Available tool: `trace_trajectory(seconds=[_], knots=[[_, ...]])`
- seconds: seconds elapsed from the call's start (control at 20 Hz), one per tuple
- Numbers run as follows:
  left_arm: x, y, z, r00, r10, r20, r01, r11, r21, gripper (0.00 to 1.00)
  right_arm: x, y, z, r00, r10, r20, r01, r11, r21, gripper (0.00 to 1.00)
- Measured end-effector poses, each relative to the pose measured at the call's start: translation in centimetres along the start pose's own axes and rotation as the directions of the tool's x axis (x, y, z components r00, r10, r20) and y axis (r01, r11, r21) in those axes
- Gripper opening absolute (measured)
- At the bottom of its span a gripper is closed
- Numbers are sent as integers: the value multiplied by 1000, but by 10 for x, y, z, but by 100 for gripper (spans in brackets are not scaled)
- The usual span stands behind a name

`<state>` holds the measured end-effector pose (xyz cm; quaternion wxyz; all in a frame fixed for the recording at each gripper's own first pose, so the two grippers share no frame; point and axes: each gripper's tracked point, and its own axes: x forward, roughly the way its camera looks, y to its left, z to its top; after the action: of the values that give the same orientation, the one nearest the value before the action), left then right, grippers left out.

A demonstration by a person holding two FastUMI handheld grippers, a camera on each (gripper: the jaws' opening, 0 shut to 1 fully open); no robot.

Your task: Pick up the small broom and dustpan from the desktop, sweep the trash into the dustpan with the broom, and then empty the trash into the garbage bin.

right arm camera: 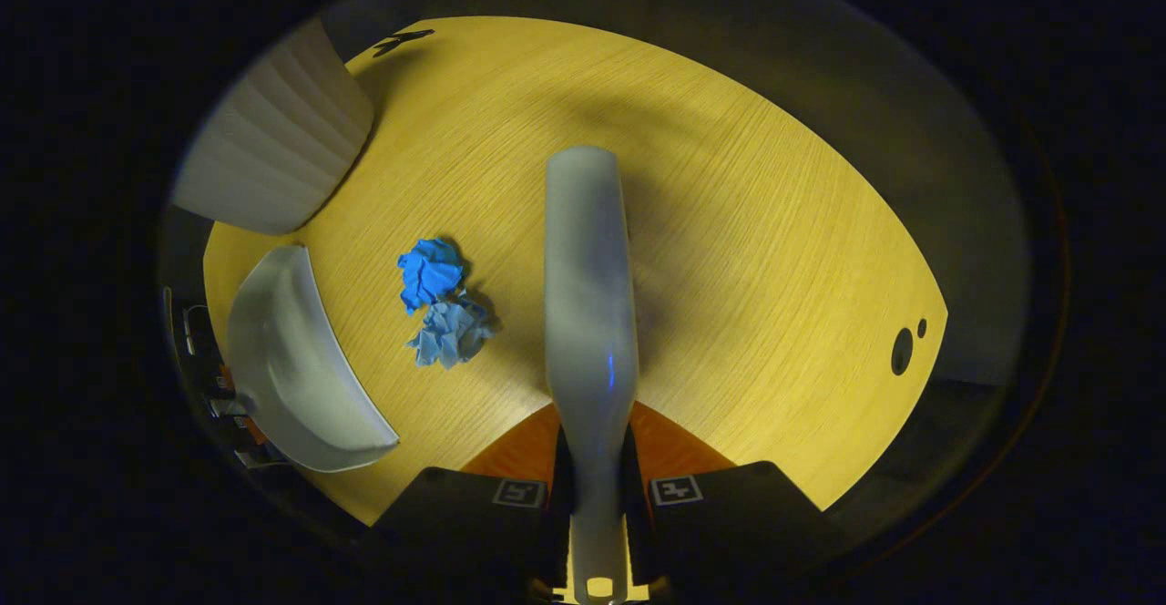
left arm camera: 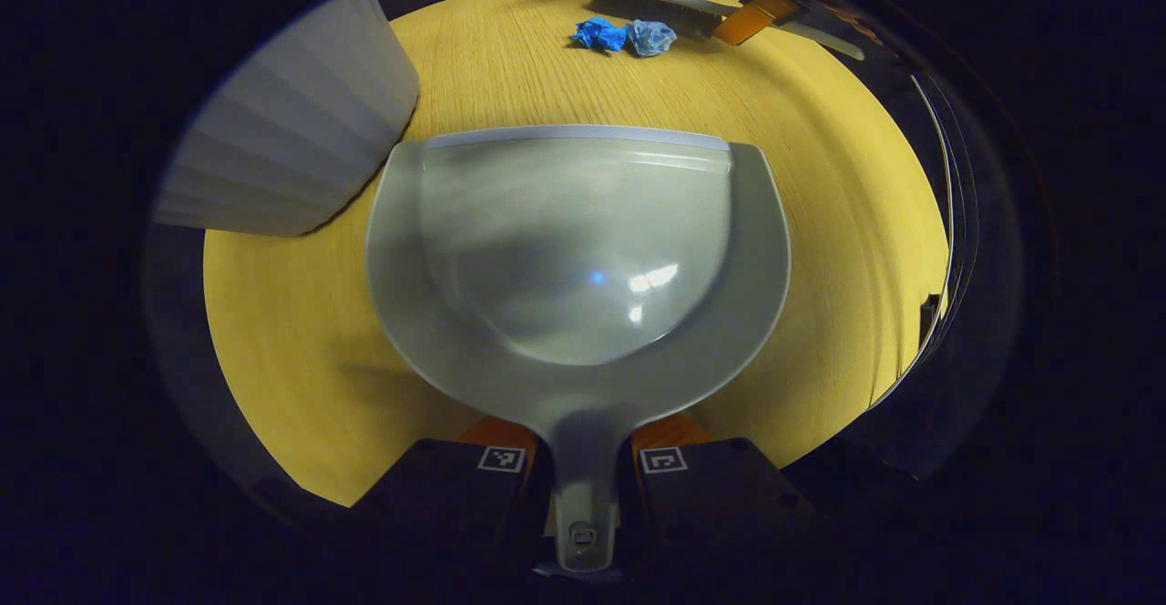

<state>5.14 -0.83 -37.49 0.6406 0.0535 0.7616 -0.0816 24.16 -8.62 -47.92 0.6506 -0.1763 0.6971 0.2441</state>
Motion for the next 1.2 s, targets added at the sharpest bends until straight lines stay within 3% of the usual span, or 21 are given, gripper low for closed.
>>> trace_trajectory(seconds=[0.05,0.2,0.35,0.4,0.5,0.55,0.6,0.7,0.9,1.05,1.2], knots=[[0,0,0,1000,0,-2,0,1000,8,30,2,3,-2,1000,5,-8,-5,1000,-14,24],[-1,2,3,1000,-1,16,0,999,35,29,2,17,-16,998,27,-63,-32,995,-89,28],[-1,2,11,999,-15,49,12,997,80,30,-8,55,-30,986,125,-107,-144,971,-193,28],[-1,1,13,998,-24,61,18,995,102,30,-12,72,-40,976,176,-126,-201,954,-225,28],[-1,2,15,995,-43,86,32,991,127,30,-20,107,-73,933,309,-187,-354,883,-309,28],[-2,4,16,992,-59,109,46,991,126,31,-20,116,-92,907,354,-229,-415,842,-345,28],[-1,3,16,990,-68,122,52,990,130,29,-20,119,-108,887,380,-264,-453,829,-329,28],[0,4,13,989,-77,127,58,987,147,30,-15,113,-106,883,397,-252,-461,835,-299,29],[5,2,-1,985,-79,155,56,988,145,30,-27,100,-98,916,385,-112,-401,890,-218,29],[-12,-2,-14,980,-98,175,78,990,118,31,-29,88,-98,933,356,-43,-359,921,-153,29],[-47,1,-29,974,-97,207,69,988,136,29,-18,82,-119,932,361,-30,-362,929,-78,28]])
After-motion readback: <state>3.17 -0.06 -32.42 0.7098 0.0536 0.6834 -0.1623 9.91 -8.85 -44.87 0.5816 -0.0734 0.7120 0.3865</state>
